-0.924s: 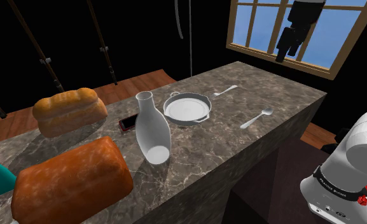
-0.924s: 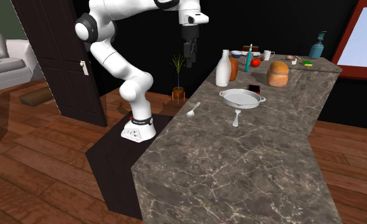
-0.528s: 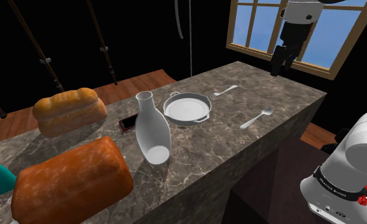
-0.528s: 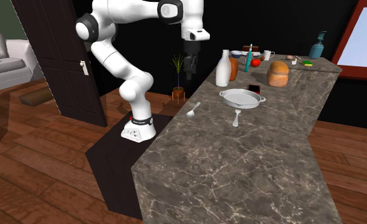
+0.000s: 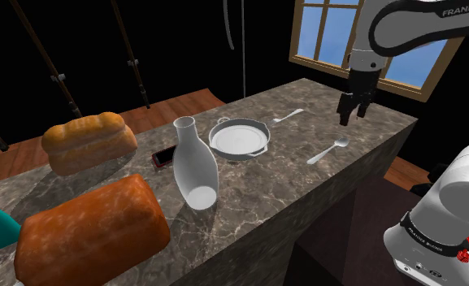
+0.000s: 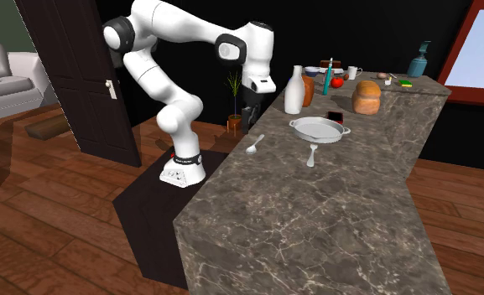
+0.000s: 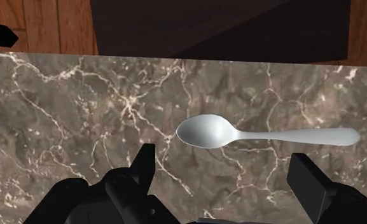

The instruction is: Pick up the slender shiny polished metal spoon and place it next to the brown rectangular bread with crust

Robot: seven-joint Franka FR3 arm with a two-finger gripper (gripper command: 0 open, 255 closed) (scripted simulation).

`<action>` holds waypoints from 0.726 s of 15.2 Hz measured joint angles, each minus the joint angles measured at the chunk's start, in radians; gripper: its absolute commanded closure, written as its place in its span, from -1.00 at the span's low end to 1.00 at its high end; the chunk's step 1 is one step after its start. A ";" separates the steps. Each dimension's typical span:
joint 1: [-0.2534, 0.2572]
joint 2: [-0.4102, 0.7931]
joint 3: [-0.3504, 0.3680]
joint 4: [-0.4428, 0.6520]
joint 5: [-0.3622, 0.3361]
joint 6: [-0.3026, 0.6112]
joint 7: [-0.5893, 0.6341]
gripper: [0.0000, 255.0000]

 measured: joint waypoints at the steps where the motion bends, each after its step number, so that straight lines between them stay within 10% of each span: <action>1: -0.005 0.012 -0.004 -0.026 -0.002 0.025 0.003 -1.00; 11: -0.017 0.087 -0.017 -0.164 -0.006 0.198 0.016 -1.00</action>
